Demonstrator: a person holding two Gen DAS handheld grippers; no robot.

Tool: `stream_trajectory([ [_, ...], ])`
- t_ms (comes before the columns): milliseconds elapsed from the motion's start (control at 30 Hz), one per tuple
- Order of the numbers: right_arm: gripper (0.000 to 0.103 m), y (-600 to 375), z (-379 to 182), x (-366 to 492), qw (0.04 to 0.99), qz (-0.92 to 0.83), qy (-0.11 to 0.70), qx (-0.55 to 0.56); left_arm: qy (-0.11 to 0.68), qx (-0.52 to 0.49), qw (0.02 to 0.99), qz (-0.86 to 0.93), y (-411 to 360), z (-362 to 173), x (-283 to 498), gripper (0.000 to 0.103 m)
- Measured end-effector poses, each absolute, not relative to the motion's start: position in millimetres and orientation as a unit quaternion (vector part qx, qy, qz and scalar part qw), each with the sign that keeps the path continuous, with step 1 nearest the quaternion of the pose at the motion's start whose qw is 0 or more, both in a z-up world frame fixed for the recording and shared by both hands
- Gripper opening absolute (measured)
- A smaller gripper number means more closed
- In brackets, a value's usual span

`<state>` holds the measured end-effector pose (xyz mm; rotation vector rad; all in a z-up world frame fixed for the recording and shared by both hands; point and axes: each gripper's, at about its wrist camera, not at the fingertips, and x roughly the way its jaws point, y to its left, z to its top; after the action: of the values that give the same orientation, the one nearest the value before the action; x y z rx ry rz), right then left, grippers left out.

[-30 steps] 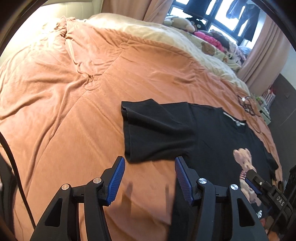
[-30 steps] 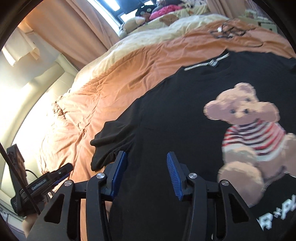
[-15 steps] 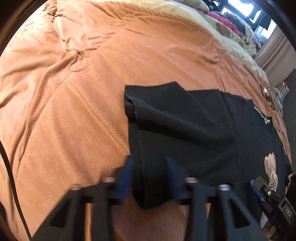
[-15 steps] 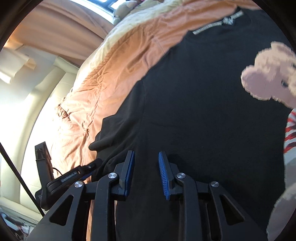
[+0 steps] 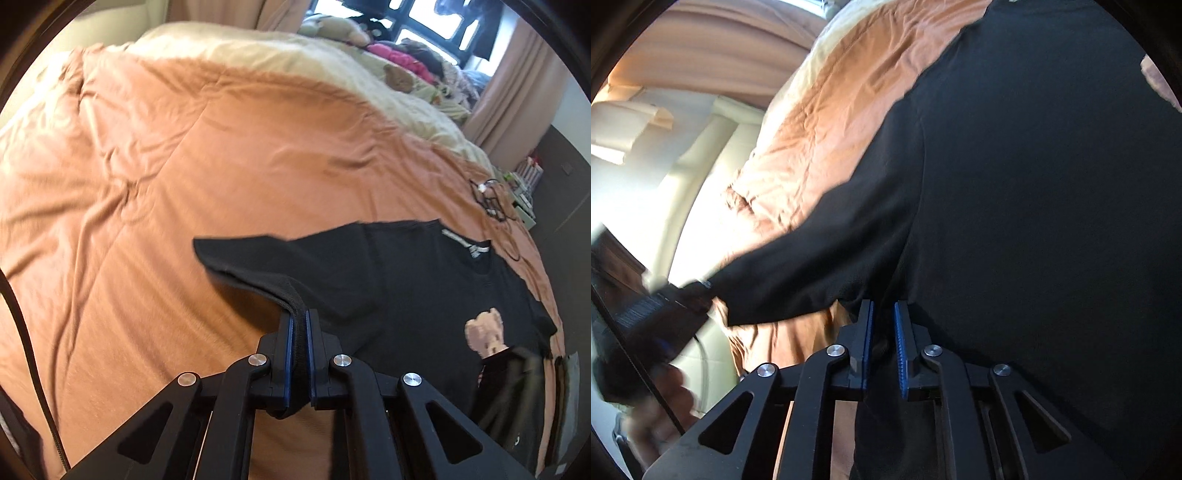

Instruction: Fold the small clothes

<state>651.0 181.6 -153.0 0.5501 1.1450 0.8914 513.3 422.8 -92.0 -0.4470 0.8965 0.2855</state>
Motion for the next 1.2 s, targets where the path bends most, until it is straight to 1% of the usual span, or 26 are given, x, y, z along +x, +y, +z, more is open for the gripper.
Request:
stream_trajectory([
  [167,0.007,164,-150,658,0.711,0.392,0.518,0.270,0.416,-0.217,0.876,0.113,404,-72,529,0.006],
  [333,0.008,139,-143,667,0.724,0.350,0.524,0.282,0.411,-0.212,0.884,0.069,368,-63,544,0.006],
  [367,0.009,132,-141,672,0.730,0.331,0.531,0.275,0.411,-0.211,0.885,0.061,361,-63,548,0.006],
  [400,0.013,125,-139,673,0.735,0.312,0.540,0.268,0.411,-0.210,0.886,0.052,353,-63,551,0.006],
  [467,0.016,107,-132,677,0.738,0.304,0.535,0.279,0.413,-0.211,0.885,0.036,338,-67,559,0.006],
  [533,0.035,91,-125,679,0.751,0.289,0.524,0.280,0.416,-0.216,0.883,0.020,324,-72,566,0.006],
  [567,0.061,81,-121,679,0.762,0.277,0.514,0.281,0.417,-0.218,0.882,0.009,317,-74,568,0.006],
  [600,0.075,72,-118,677,0.771,0.267,0.503,0.285,0.419,-0.220,0.881,-0.001,312,-76,569,0.006],
  [667,0.075,58,-115,677,0.777,0.259,0.491,0.297,0.435,-0.224,0.872,-0.024,299,-83,573,0.006],
  [733,0.075,52,-117,677,0.770,0.270,0.486,0.313,0.459,-0.225,0.859,-0.034,293,-90,574,0.010],
  [767,0.075,51,-118,677,0.769,0.273,0.484,0.315,0.465,-0.227,0.855,-0.038,292,-91,573,0.018],
  [800,0.075,46,-119,676,0.769,0.274,0.483,0.315,0.465,-0.229,0.854,-0.037,294,-90,569,0.032],
  [833,0.075,48,-123,676,0.770,0.275,0.483,0.316,0.460,-0.228,0.857,-0.032,296,-87,565,0.040],
  [867,0.075,40,-127,677,0.768,0.275,0.484,0.317,0.452,-0.226,0.862,-0.024,300,-85,560,0.053],
  [900,0.075,40,-128,678,0.767,0.275,0.485,0.317,0.445,-0.224,0.867,-0.013,304,-83,554,0.058],
  [1000,0.075,31,-135,675,0.762,0.276,0.490,0.321,0.447,-0.232,0.863,0.025,326,-90,542,0.058],
  [1067,0.075,30,-130,669,0.763,0.280,0.487,0.321,0.453,-0.236,0.859,0.044,335,-100,538,0.058],
  [1133,0.069,34,-128,666,0.763,0.284,0.487,0.316,0.463,-0.246,0.850,0.057,344,-117,537,0.058],
  [1200,0.054,38,-132,666,0.756,0.289,0.496,0.314,0.470,-0.262,0.841,0.059,348,-133,541,0.057],
])
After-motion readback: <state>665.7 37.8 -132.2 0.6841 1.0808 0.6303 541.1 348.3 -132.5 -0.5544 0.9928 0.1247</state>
